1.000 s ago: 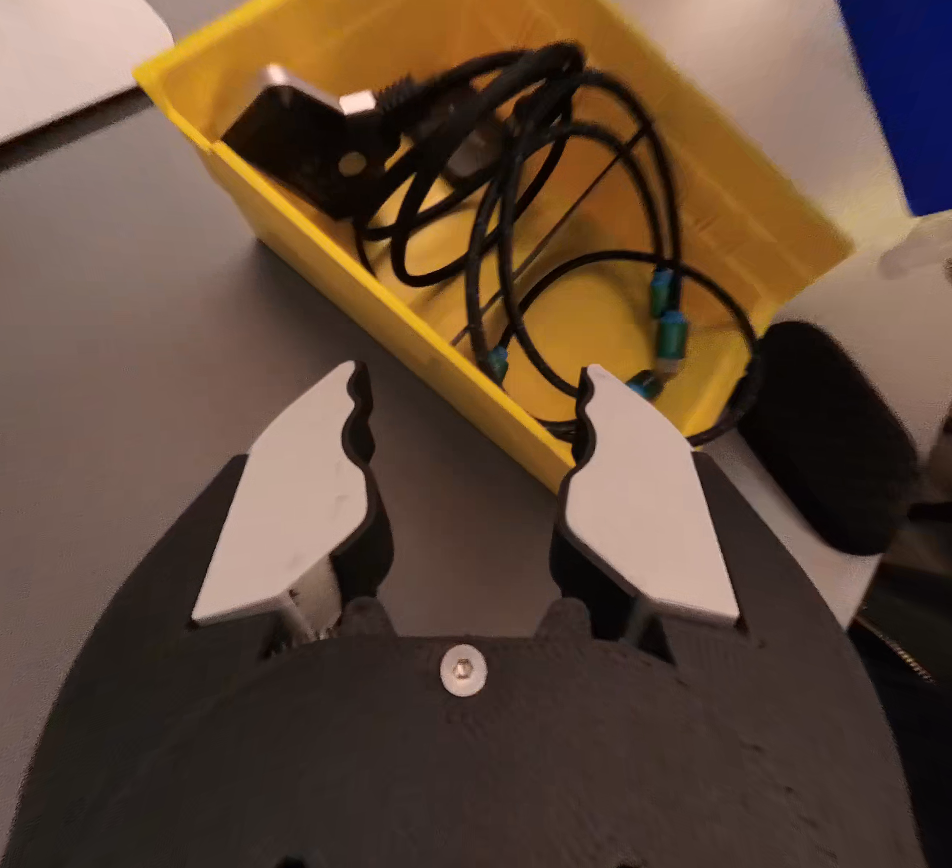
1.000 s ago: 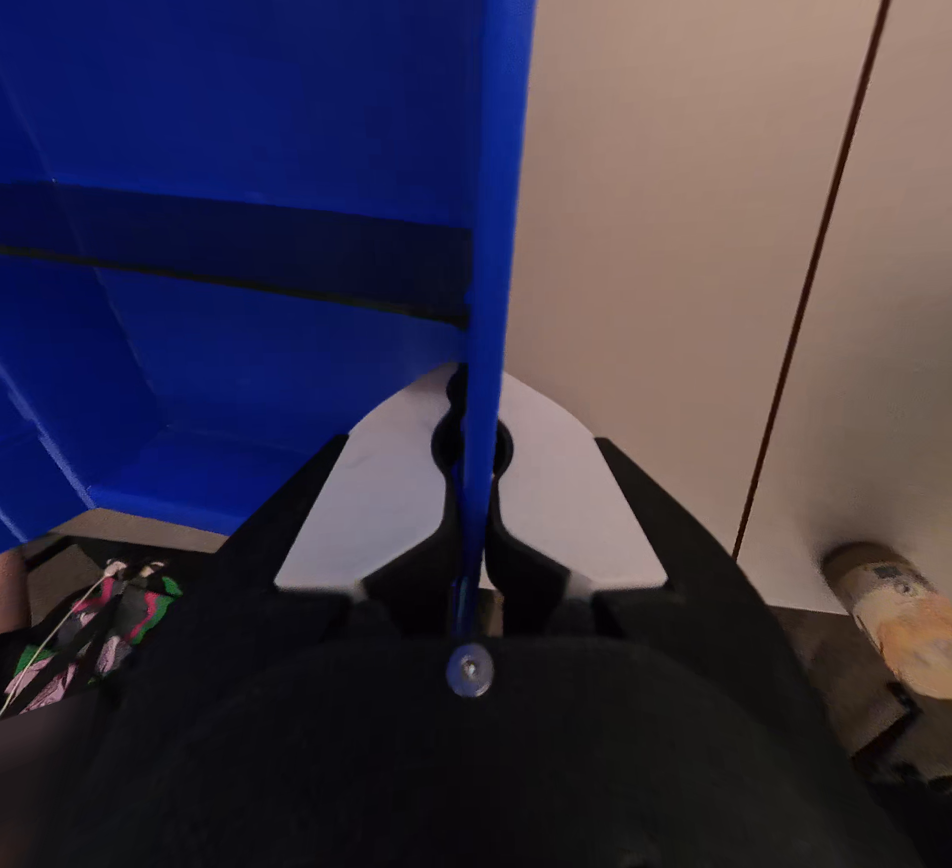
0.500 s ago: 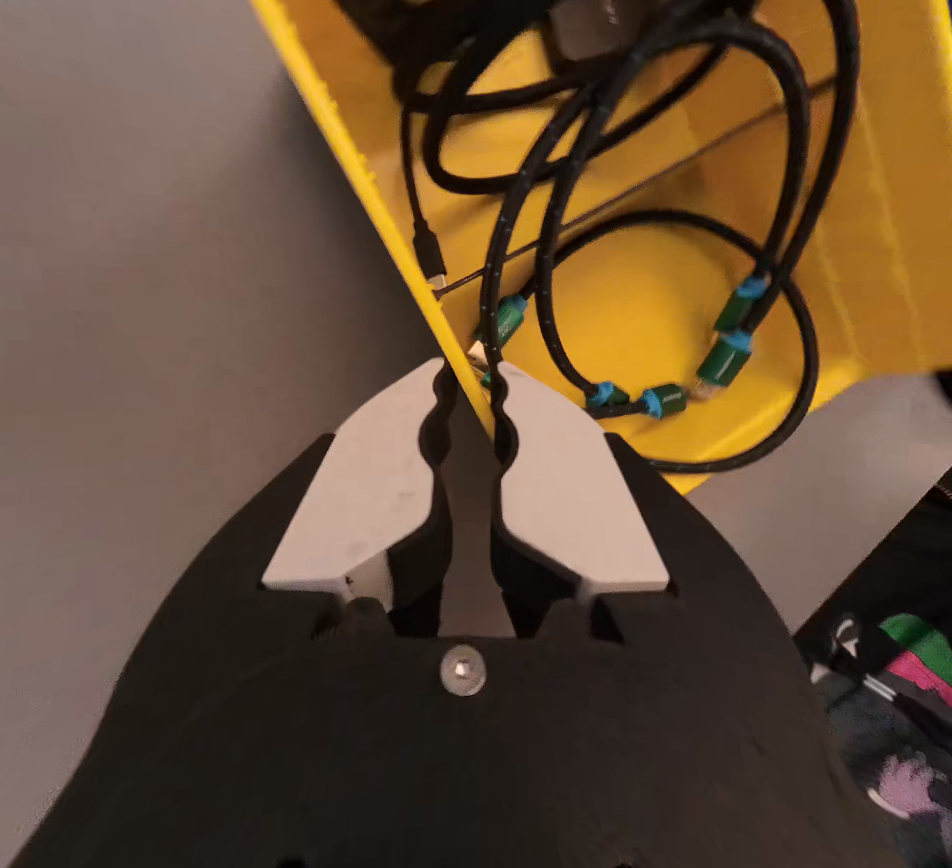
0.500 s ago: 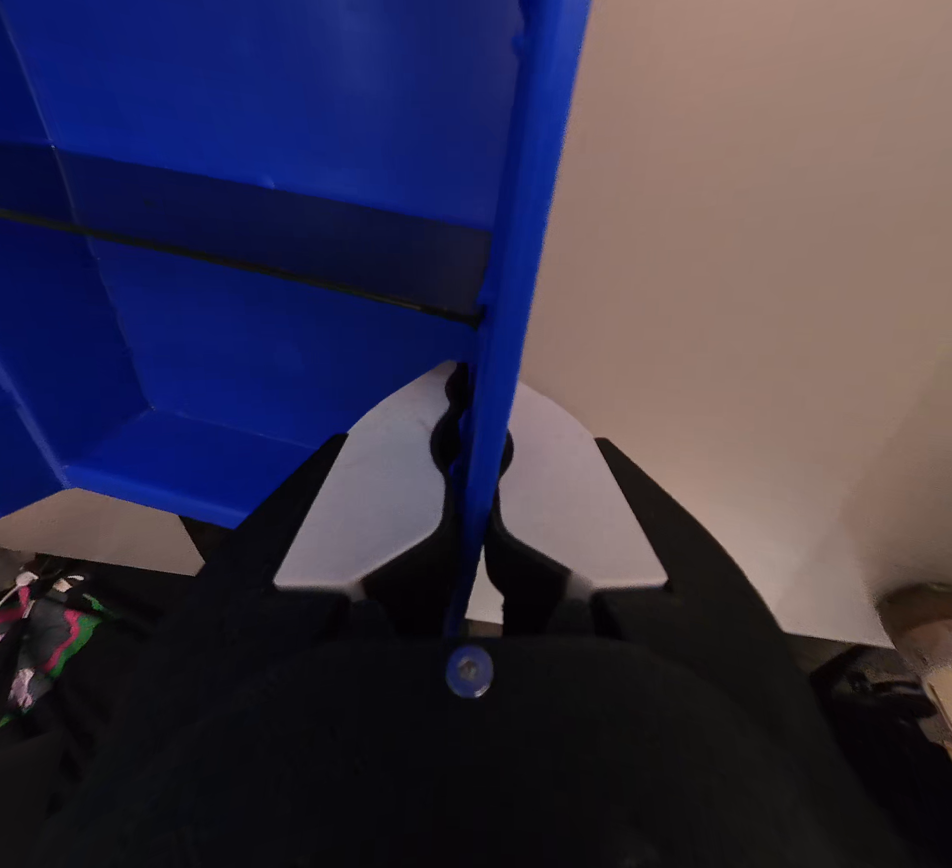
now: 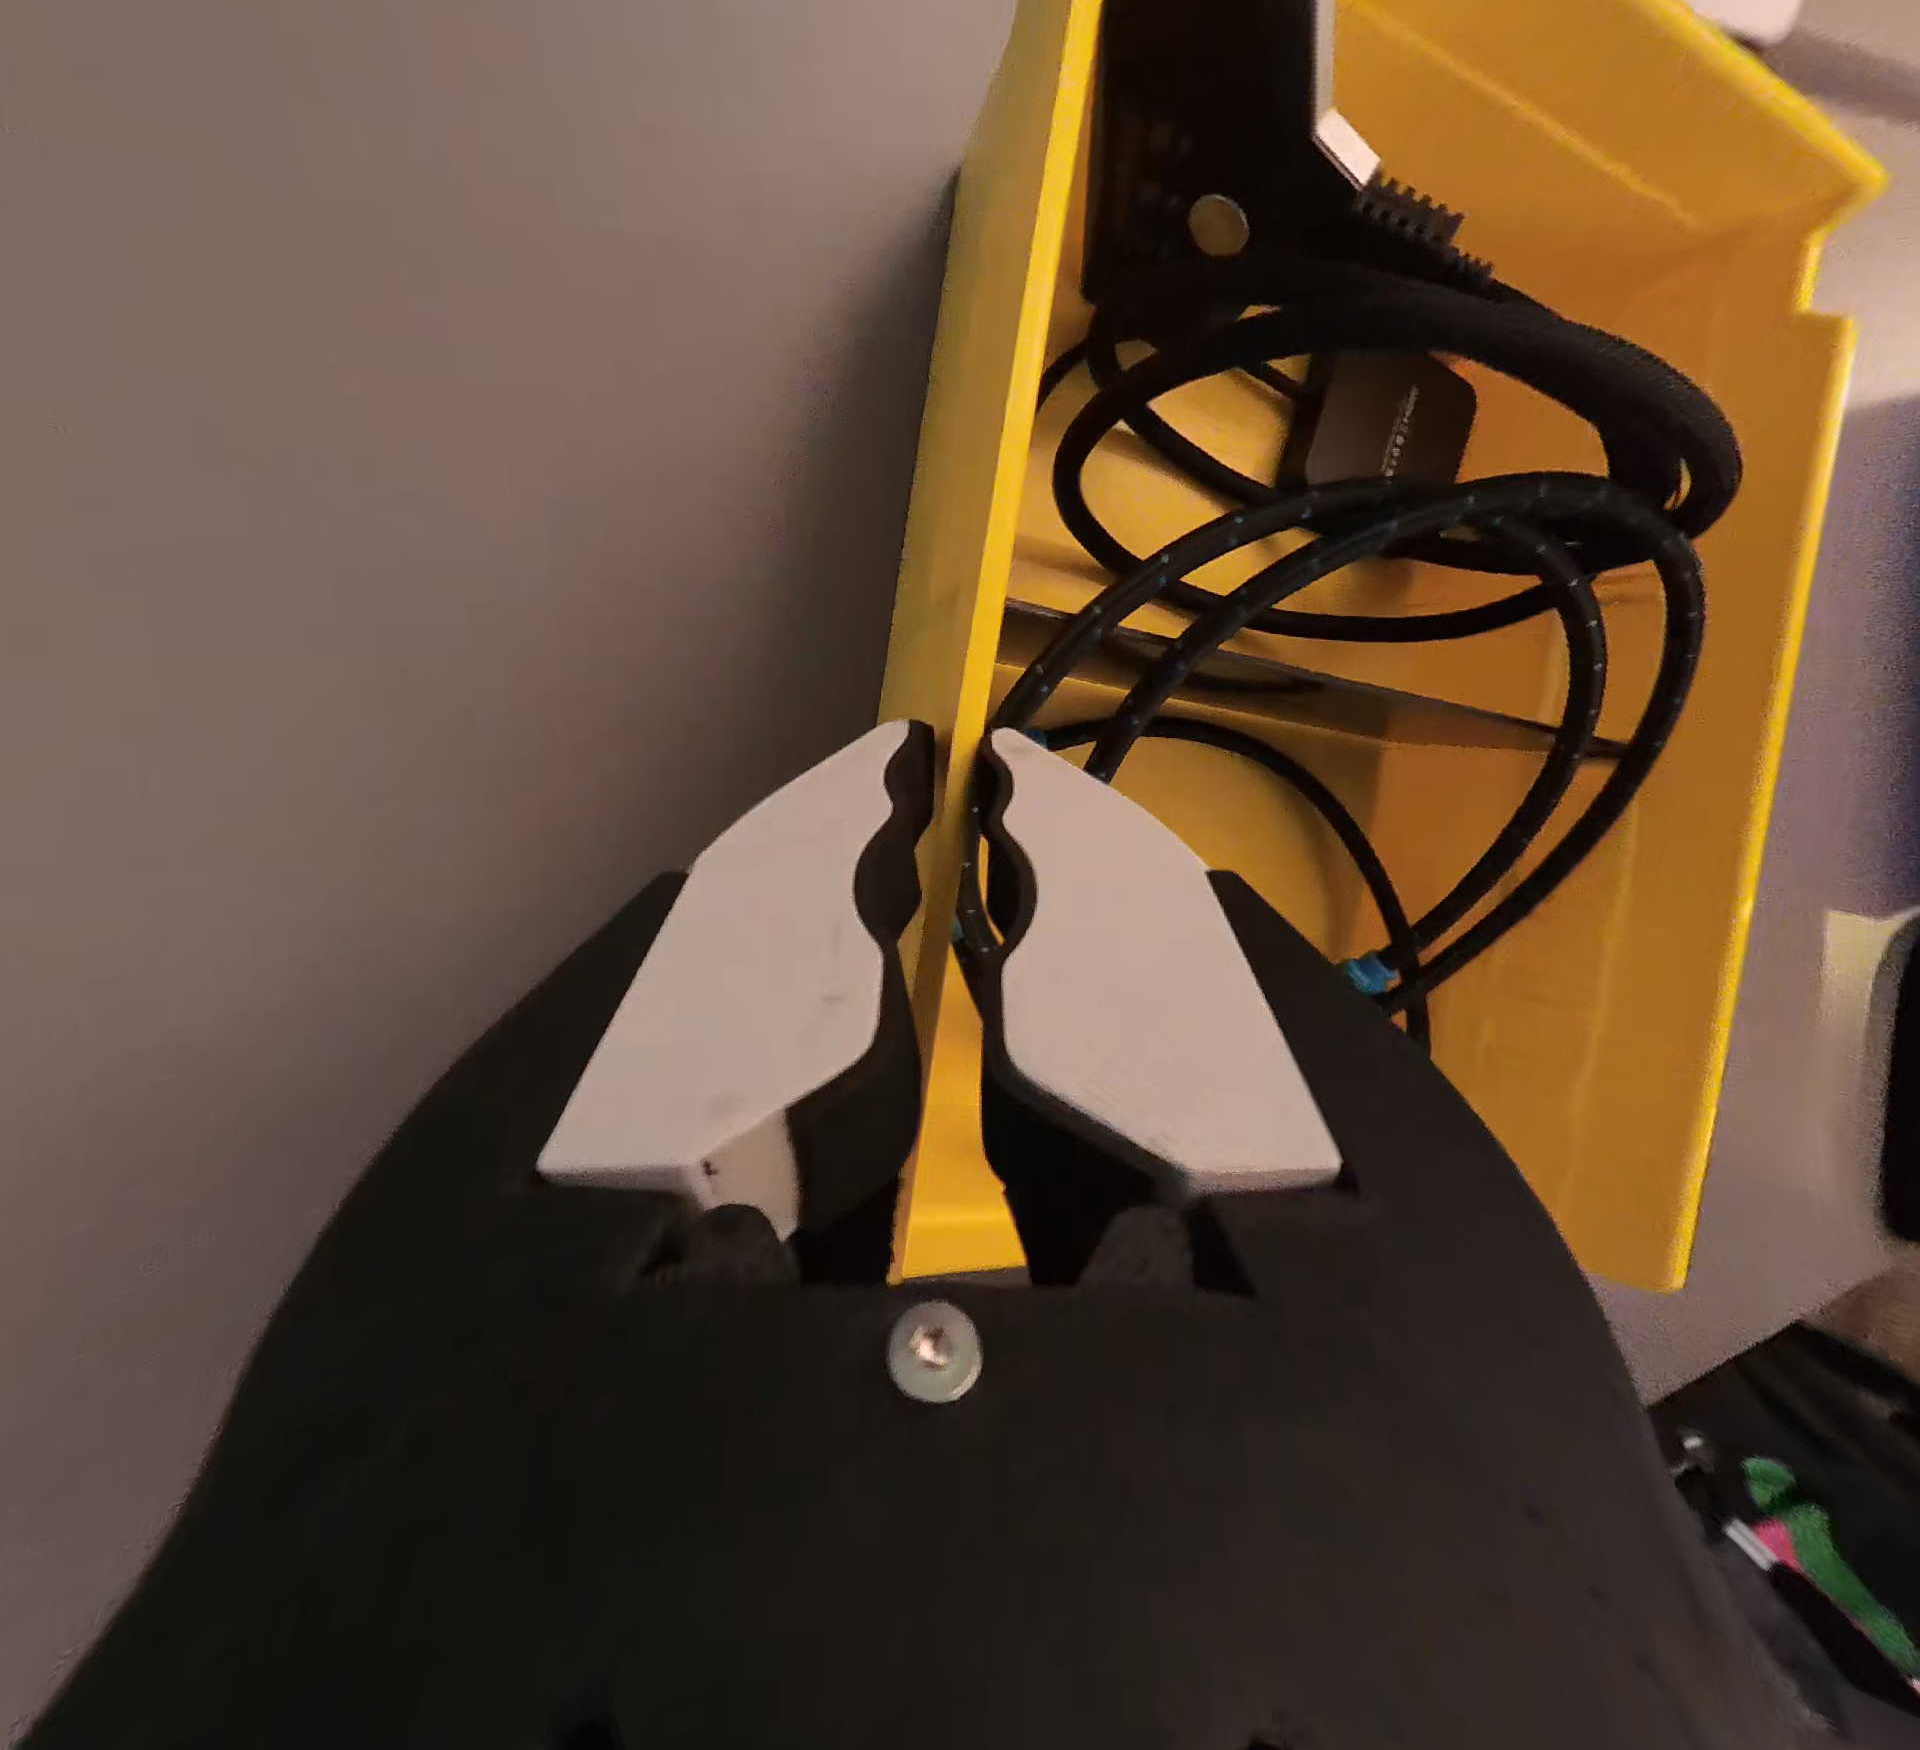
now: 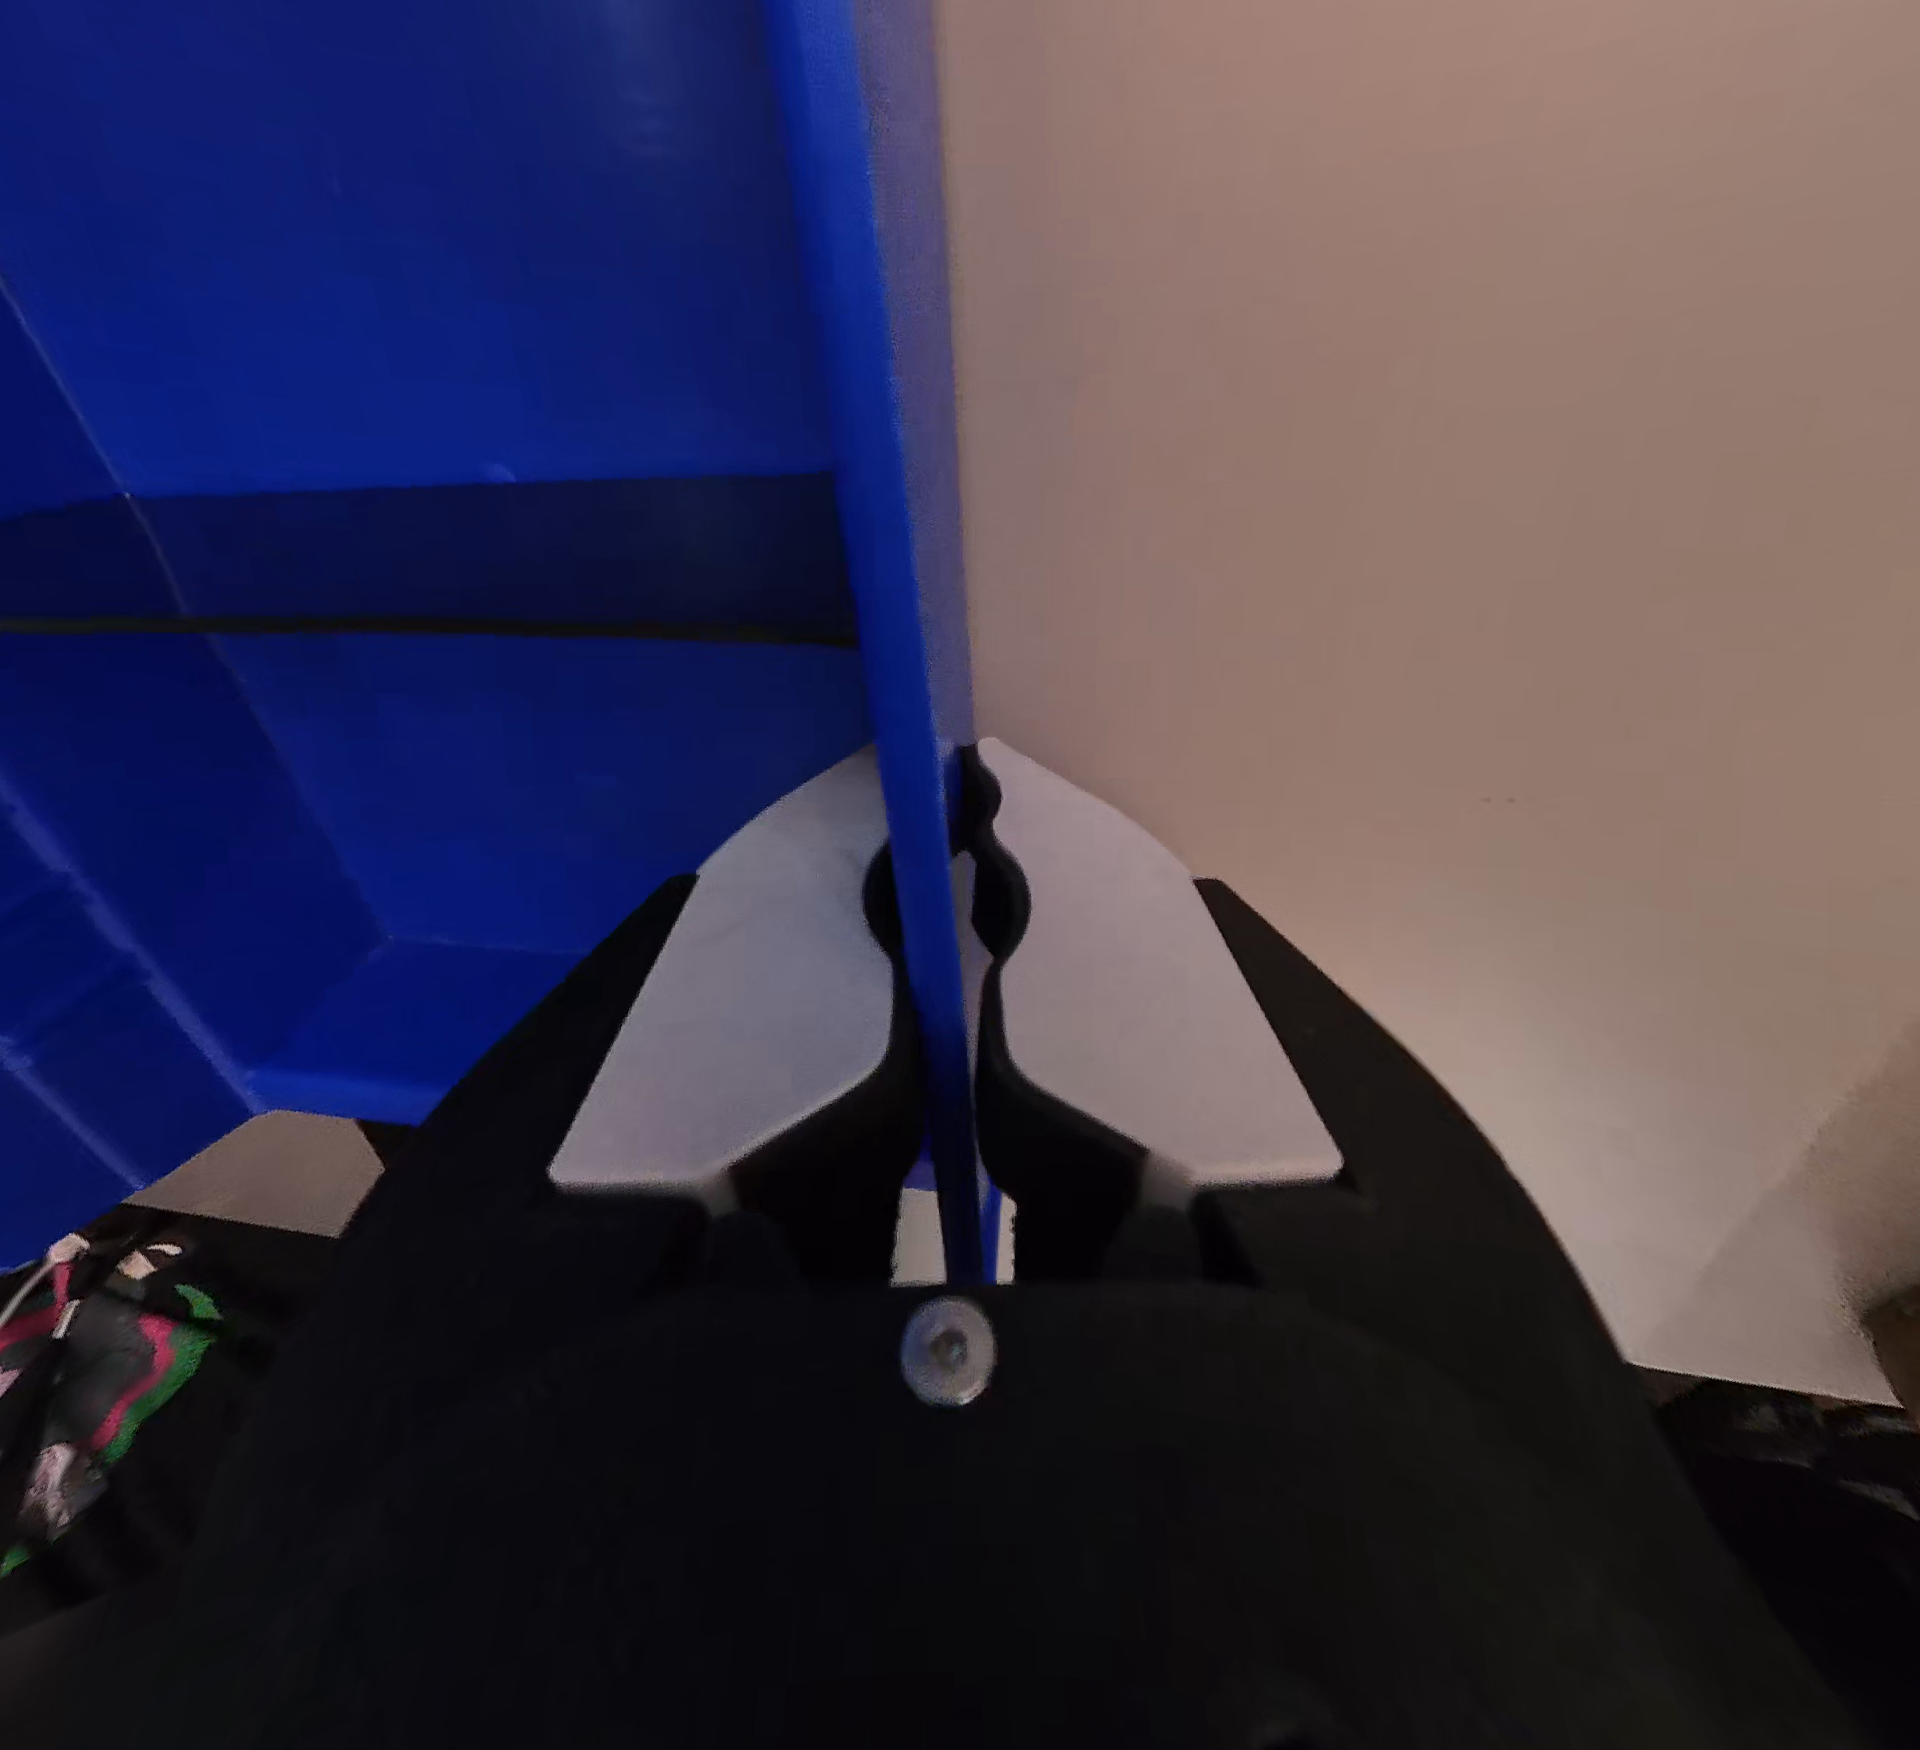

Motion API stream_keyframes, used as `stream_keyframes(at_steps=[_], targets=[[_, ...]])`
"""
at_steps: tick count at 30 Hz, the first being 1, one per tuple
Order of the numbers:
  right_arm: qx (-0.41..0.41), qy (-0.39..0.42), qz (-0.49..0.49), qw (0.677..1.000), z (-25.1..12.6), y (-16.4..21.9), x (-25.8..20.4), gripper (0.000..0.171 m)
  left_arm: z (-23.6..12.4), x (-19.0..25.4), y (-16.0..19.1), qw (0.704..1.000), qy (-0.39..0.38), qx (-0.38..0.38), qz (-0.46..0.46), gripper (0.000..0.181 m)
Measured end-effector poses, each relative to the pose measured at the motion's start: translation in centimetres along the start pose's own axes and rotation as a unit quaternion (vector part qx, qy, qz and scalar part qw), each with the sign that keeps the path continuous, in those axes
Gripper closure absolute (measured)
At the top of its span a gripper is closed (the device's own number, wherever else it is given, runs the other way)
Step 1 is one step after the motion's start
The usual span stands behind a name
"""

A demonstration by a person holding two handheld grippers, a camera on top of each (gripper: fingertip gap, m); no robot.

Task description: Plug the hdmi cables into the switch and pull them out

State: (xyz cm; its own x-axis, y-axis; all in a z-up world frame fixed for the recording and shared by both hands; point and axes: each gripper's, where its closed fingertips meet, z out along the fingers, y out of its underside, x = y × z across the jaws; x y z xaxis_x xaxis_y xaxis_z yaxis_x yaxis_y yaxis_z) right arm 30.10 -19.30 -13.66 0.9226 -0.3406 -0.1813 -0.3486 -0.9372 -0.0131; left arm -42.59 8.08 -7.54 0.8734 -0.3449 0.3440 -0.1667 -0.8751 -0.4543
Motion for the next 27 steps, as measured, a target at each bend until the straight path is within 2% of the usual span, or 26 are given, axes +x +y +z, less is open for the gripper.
stream_keyframes(at_steps=[5,10,17,22,27], targets=[[0.014,0.003,0.040,0.999,-0.4,-0.3,2.4,0.166,-2.3,-4.1,0.8,0.995,0.012,0.048,-0.082,0.173],[0.012,0.006,0.006,1.000,-0.5,-0.1,2.5,0.166,-3.2,-5.6,1.0,0.989,0.028,0.074,-0.124,0.171],[0.001,0.001,-0.018,1.000,-0.5,0.9,2.1,0.165,-3.2,-5.4,1.2,0.993,-0.004,0.060,-0.102,0.172],[0.009,0.006,-0.020,1.000,-0.4,0.6,2.0,0.166,-2.8,-4.3,1.4,0.994,0.018,0.049,-0.101,0.171],[0.006,0.007,-0.018,1.000,-0.4,0.5,1.9,0.166,-2.6,-4.1,1.2,0.995,0.009,0.046,-0.086,0.172]])
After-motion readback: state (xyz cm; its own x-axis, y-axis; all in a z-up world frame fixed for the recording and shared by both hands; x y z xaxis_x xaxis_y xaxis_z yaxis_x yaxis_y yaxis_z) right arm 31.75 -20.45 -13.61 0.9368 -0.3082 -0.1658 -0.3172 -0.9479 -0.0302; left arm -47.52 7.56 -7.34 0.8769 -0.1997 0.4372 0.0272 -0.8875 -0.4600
